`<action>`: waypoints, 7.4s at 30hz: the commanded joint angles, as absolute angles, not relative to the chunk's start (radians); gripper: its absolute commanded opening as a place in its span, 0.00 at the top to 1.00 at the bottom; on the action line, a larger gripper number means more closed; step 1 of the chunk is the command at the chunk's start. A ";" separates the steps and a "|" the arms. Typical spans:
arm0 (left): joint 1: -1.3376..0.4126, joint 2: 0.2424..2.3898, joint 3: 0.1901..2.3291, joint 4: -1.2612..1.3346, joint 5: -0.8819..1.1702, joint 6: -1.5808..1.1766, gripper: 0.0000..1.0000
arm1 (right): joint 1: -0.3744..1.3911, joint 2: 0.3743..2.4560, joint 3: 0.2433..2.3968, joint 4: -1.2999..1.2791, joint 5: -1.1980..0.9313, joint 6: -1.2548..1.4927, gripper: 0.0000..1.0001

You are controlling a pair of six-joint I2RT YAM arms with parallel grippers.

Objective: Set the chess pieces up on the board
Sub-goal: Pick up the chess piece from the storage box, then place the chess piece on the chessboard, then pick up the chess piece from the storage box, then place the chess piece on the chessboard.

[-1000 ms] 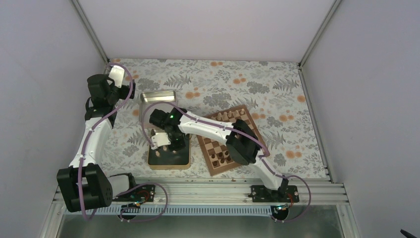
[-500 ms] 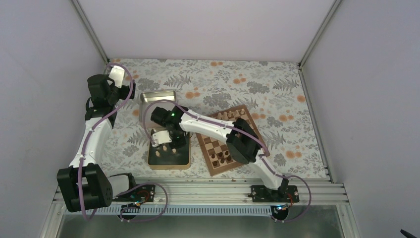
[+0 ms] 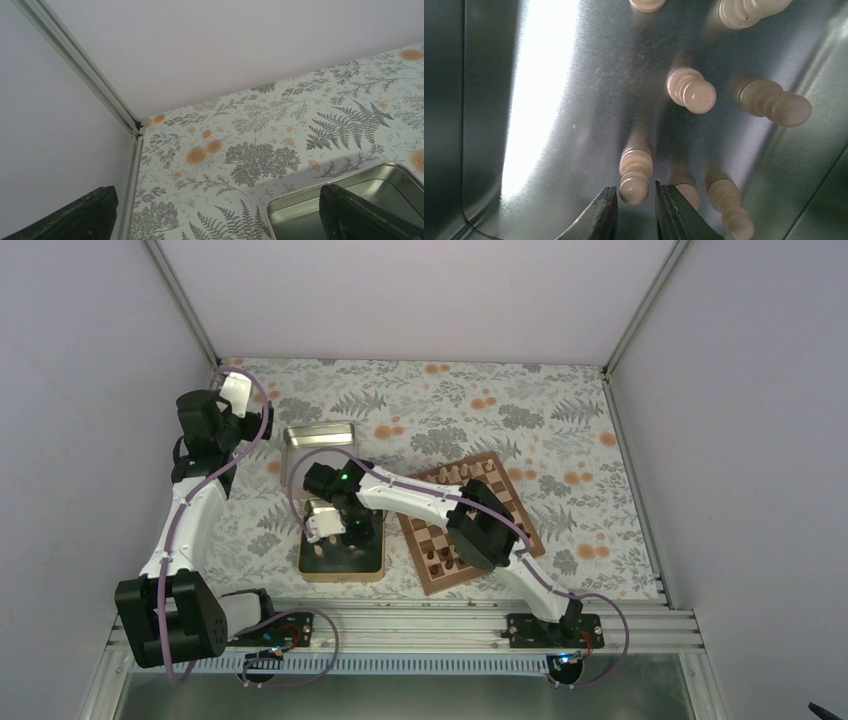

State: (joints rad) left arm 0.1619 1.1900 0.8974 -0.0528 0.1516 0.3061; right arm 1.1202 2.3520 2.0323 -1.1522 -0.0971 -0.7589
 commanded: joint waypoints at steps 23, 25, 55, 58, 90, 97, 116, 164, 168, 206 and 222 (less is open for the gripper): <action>0.174 1.186 0.892 -0.035 0.177 0.313 0.00 | 1.139 2.356 2.082 -1.164 -0.127 -0.765 0.95; 0.173 1.184 0.893 -0.035 0.176 0.311 0.00 | 1.133 2.319 2.072 -1.161 -0.121 -0.762 0.96; 0.175 1.189 0.903 -0.045 0.173 0.310 0.00 | 0.712 1.873 1.533 -1.060 -0.123 -0.741 0.95; 0.175 1.190 0.904 -0.046 0.174 0.309 0.00 | 0.710 1.891 1.530 -1.038 -0.129 -0.738 0.95; 0.174 1.192 0.900 -0.038 0.180 0.311 0.00 | 0.710 2.017 1.623 -1.025 -0.111 -0.731 0.95; 0.175 1.192 0.899 -0.040 0.181 0.313 0.00 | 0.710 2.026 1.626 -1.021 -0.108 -0.731 0.92; 0.175 1.188 0.902 -0.044 0.180 0.311 0.00 | 0.710 1.994 1.637 -1.040 -0.113 -0.730 0.80; 0.175 1.177 0.895 -0.035 0.175 0.307 0.00 | 1.150 2.390 2.135 -1.032 -0.167 -0.694 0.76; 0.175 1.177 0.894 -0.035 0.175 0.307 0.00 | 1.150 2.396 2.126 -1.032 -0.151 -0.695 0.76; 0.175 1.180 0.896 -0.035 0.180 0.311 0.00 | 1.065 2.168 2.041 -1.092 -0.106 -0.688 0.96; 0.176 1.184 0.900 -0.038 0.177 0.310 0.00 | 0.664 1.832 1.578 -1.029 -0.122 -0.708 0.96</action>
